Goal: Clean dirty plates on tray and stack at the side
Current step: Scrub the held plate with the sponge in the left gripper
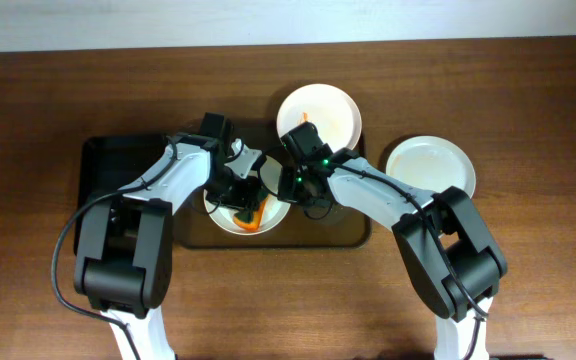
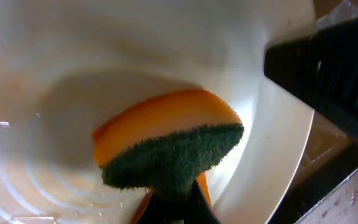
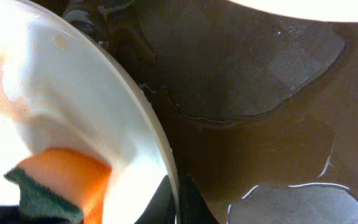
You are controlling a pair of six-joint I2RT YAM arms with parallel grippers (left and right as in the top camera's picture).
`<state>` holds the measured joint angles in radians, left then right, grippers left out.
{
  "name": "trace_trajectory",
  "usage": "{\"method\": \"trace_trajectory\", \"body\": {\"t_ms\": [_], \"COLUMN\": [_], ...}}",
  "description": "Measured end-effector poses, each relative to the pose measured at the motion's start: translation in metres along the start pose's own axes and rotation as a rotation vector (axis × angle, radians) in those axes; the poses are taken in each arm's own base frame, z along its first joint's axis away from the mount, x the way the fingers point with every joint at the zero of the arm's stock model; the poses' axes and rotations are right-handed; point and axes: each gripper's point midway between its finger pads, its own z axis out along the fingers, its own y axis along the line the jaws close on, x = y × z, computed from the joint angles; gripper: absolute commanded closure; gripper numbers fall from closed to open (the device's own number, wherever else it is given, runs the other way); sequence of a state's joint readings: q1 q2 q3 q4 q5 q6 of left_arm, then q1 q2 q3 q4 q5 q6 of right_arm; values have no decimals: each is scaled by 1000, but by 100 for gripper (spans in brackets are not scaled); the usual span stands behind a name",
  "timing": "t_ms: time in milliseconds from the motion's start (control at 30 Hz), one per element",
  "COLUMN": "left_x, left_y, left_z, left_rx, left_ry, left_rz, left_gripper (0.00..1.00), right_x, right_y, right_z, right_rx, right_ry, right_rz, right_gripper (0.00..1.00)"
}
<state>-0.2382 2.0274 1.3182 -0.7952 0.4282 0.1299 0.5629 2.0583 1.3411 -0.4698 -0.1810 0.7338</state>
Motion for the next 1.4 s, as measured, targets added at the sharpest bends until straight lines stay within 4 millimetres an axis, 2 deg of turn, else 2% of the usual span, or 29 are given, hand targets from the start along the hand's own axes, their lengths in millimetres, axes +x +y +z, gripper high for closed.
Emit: {"method": "trace_trajectory", "body": {"t_ms": [67, 233, 300, 367, 533, 700, 833, 933, 967, 1033, 1133, 1167, 1200, 1233, 1300, 1367, 1400], "left_x": [-11, -77, -87, -85, -51, -17, 0, 0, -10, -36, -90, -102, -112, -115, -109, -93, -89], "left_y": [5, 35, 44, 54, 72, 74, 47, 17, 9, -1, -4, 2, 13, 27, 52, 76, 84], "left_z": [-1, -13, -19, -20, -25, -29, -22, -14, -17, -36, -89, -107, -129, -143, -156, -159, -160], "left_rx": [-8, -132, -193, -249, -366, -363, -143, 34, 73, 106, 103, 80, 36, -2, -80, -166, -203], "left_ry": [-46, -308, -352, -343, -198, -84, -15, 11, -4, -67, -227, -272, -319, -344, -349, -309, -299], "left_rz": [-3, 46, 51, 28, -95, -269, -319, -276, -253, -214, -152, -149, -159, -178, -230, -288, -303], "left_gripper": [100, 100, 100, 100, 100, 100, 100, 100, 100, 100, 100, 100, 100, 100, 100, 100, 100], "right_x": [-1, -1, -1, -1, -1, -1, -1, -1, -1, -1, -1, -1, -1, -2, -6, -10, -10], "right_y": [0, 0, 0, 0, 0, 0, 0, 0, 0, 0, 0, 1, 1, 2, 8, 10, 10], "right_z": [0, 0, 0, 0, 0, 0, 0, 0, 0, 0, -1, -1, -1, 0, 1, 2, 2], "right_rx": [-1, 1, 2, 2, 2, 2, 1, -1, -1, -1, -2, -3, -4, -10, -34, -45, -45], "right_ry": [-2, -5, -3, -4, -4, -4, -3, -1, -1, -1, -1, -1, -1, -4, -21, -37, -38], "right_rz": [1, 4, 4, 5, 4, 5, 4, -3, -4, -4, -5, -5, -8, -21, -42, -72, -83], "right_gripper": [96, 96, 96, 96, 96, 96, 96, 96, 96, 96, 94, 83, 81, 79, 76, 77, 81]}}
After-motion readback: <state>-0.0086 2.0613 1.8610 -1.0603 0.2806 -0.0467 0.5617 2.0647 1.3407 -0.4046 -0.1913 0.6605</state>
